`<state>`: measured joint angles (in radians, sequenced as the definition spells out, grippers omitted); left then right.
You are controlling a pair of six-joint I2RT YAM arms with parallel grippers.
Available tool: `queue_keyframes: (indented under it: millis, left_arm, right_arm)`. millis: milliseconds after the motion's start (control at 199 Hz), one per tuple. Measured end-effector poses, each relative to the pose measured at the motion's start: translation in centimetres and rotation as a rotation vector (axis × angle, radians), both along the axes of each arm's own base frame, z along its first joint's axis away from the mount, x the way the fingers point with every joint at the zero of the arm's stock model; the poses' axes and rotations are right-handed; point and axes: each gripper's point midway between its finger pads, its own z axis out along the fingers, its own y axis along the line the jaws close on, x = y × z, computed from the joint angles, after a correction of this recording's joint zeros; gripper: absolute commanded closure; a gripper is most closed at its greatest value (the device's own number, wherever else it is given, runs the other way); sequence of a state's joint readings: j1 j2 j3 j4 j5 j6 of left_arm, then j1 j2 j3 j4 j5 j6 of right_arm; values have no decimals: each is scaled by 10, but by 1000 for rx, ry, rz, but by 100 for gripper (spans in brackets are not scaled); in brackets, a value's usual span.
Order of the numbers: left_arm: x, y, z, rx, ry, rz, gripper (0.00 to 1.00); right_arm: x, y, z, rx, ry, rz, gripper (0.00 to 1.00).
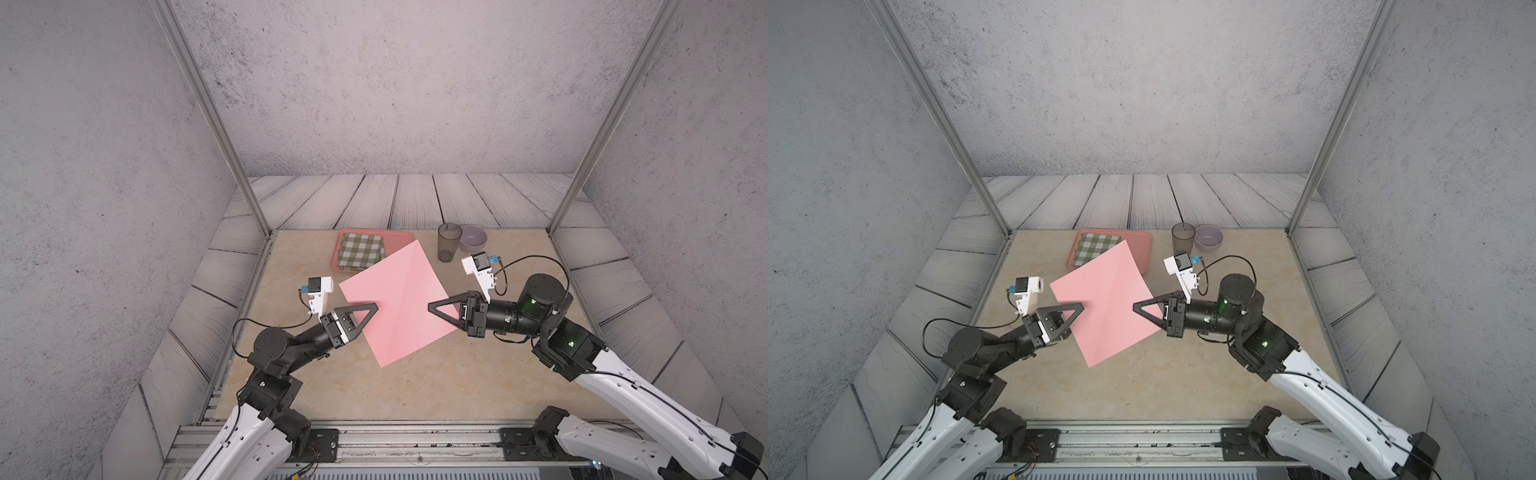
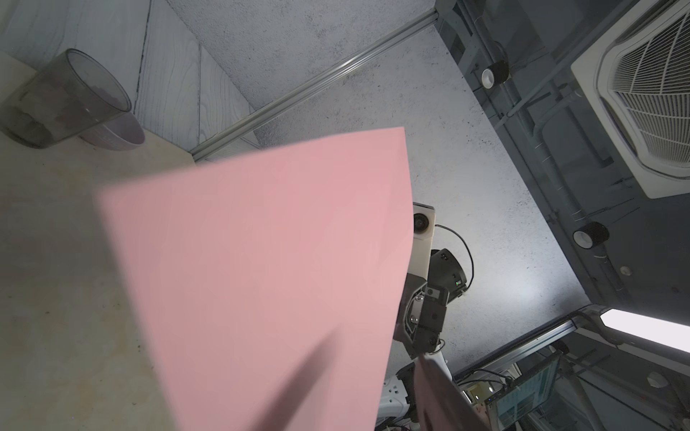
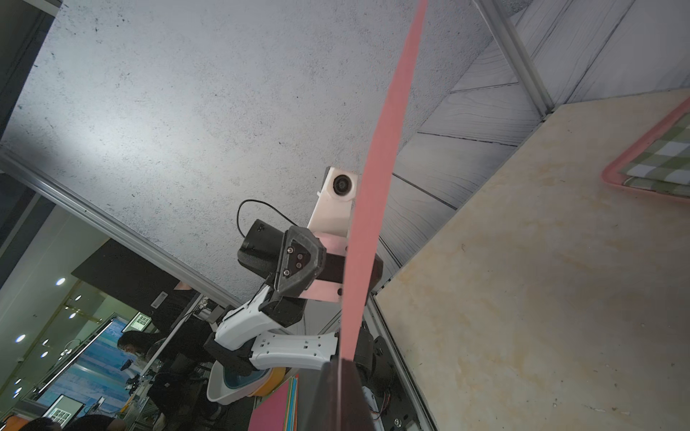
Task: Fold the square paper diagonally
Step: Pick up the paper from the center of the board.
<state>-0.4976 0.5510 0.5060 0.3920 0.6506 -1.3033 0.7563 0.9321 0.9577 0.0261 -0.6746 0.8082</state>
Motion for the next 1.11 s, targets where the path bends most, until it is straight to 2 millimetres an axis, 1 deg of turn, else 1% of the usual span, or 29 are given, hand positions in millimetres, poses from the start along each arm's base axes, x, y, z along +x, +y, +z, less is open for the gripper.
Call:
queue_keyframes:
  millis: [96,247,327,368,504,589,690,776,897,1012,1108]
  left_arm:
    - [3,0,-7,24,13,13,63]
    - [6,0,-16,79,35,31,71]
    - [6,0,-16,104,25,39,82]
    - [6,0,-16,112,23,42,85]
    - [11,-2,-20,144,33,42,88]
    - [14,-4,-25,168,41,42,89]
    - [15,-4,-30,202,45,46,89]
    - [14,-3,-29,229,30,50,90]
    - [14,-3,-28,262,-2,54,92]
    - [18,-6,-34,291,-13,53,94]
    - [22,-8,-41,316,-8,50,91]
  right_arm:
    - [1,1,-4,-14,4,-14,100]
    - [7,0,-14,-51,22,-58,100]
    - [10,-1,-19,-69,33,-79,100]
    - [10,0,-22,-72,36,-82,100]
    - [9,2,-36,-89,67,-84,100]
    - [9,2,-42,-102,83,-93,100]
    - [14,1,-48,-121,101,-131,100]
    - [19,-2,-54,-142,125,-166,100]
    - [24,-5,-59,-155,156,-206,100]
    - [27,-4,-62,-160,184,-221,100]
    - [30,-2,-67,-170,207,-230,100]
